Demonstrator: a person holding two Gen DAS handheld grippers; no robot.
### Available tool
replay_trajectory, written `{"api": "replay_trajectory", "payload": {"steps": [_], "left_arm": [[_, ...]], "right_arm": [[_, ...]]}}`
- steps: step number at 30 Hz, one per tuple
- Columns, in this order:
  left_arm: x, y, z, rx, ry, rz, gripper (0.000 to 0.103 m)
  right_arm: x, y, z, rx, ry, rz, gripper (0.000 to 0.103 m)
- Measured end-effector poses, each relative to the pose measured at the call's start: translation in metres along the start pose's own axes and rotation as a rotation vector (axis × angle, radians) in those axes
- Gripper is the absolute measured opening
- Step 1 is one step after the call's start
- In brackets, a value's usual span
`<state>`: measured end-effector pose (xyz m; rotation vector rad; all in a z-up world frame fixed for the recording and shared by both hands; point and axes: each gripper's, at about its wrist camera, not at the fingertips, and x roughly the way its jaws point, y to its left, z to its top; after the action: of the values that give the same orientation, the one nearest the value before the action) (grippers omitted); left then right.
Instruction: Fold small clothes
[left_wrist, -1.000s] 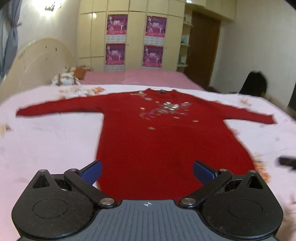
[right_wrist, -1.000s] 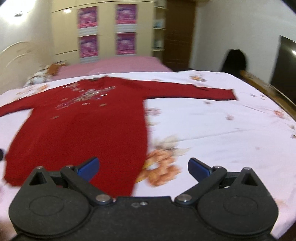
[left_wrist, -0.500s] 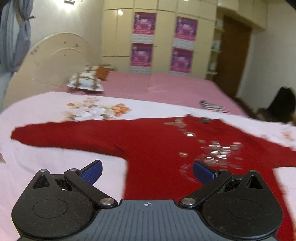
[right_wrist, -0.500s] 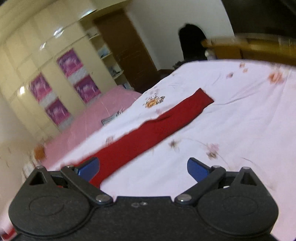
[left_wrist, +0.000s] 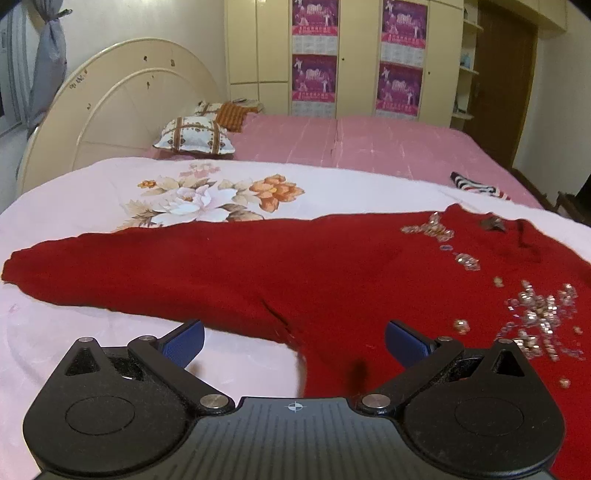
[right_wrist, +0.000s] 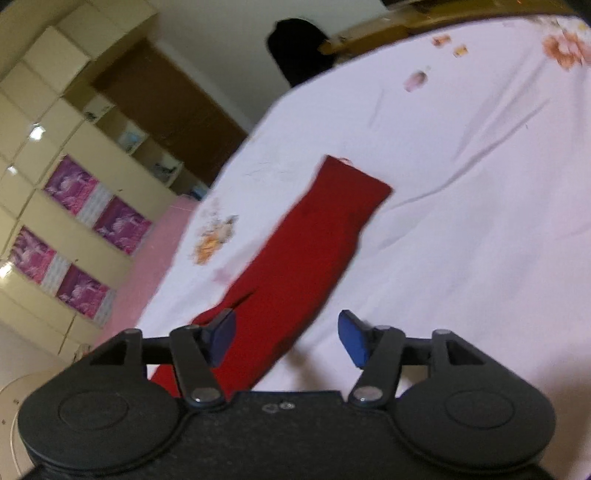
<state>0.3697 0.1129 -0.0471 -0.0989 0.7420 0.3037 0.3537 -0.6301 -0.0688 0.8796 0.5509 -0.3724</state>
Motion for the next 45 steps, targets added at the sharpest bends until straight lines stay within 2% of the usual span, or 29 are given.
{"api": "replay_trajectory", "payload": {"steps": [3, 7, 9, 11, 12, 14, 16, 18, 20, 23, 29, 33, 38, 41, 42, 45], "left_arm": [[0.011, -0.001, 0.001, -0.005, 0.016, -0.008, 0.103], [0.021, -0.002, 0.003, -0.001, 0.025, -0.017, 0.103], [0.024, 0.002, 0.004, -0.014, 0.032, -0.021, 0.103], [0.026, 0.008, 0.005, -0.032, 0.038, -0.025, 0.103], [0.026, 0.011, 0.004, -0.036, 0.039, -0.024, 0.103], [0.025, 0.017, 0.003, -0.032, 0.045, -0.025, 0.103], [0.023, 0.024, 0.002, -0.024, 0.052, -0.022, 0.103], [0.019, 0.032, 0.002, -0.020, 0.051, -0.024, 0.103], [0.015, 0.039, 0.002, -0.028, 0.049, -0.026, 0.103], [0.008, 0.050, 0.000, -0.044, 0.048, -0.029, 0.103], [-0.014, 0.069, -0.012, -0.058, 0.047, -0.045, 0.103], [-0.027, 0.079, -0.020, -0.056, 0.047, -0.054, 0.103], [-0.036, 0.090, -0.023, -0.056, 0.046, -0.041, 0.103], [-0.037, 0.093, -0.023, -0.067, 0.046, -0.050, 0.103], [-0.036, 0.092, -0.022, -0.070, 0.045, -0.051, 0.103], [-0.031, 0.085, -0.021, -0.088, 0.049, -0.069, 0.103]], "right_arm": [[0.015, -0.008, 0.008, 0.023, 0.002, 0.065, 0.060], [0.031, -0.005, 0.021, 0.015, 0.005, 0.093, 0.057], [0.035, -0.004, 0.024, 0.020, 0.005, 0.082, 0.048], [0.036, -0.006, 0.024, 0.041, 0.003, 0.070, 0.029], [0.036, -0.009, 0.023, 0.055, 0.000, 0.072, 0.025], [0.034, -0.015, 0.021, 0.053, -0.012, 0.049, 0.004], [0.028, 0.004, 0.014, -0.041, -0.053, -0.002, 0.007], [0.022, 0.041, -0.001, -0.197, -0.098, -0.032, 0.006], [0.018, 0.081, -0.023, -0.333, -0.107, 0.015, 0.006], [0.017, 0.154, -0.075, -0.559, -0.066, 0.099, 0.006], [0.014, 0.279, -0.214, -0.865, 0.127, 0.295, 0.006], [0.010, 0.337, -0.305, -0.976, 0.248, 0.405, 0.006], [0.016, 0.384, -0.378, -1.058, 0.370, 0.469, 0.006], [0.019, 0.384, -0.407, -1.077, 0.415, 0.470, 0.007], [0.019, 0.385, -0.412, -1.083, 0.408, 0.480, 0.007], [0.004, 0.373, -0.416, -1.098, 0.379, 0.515, 0.019]]}}
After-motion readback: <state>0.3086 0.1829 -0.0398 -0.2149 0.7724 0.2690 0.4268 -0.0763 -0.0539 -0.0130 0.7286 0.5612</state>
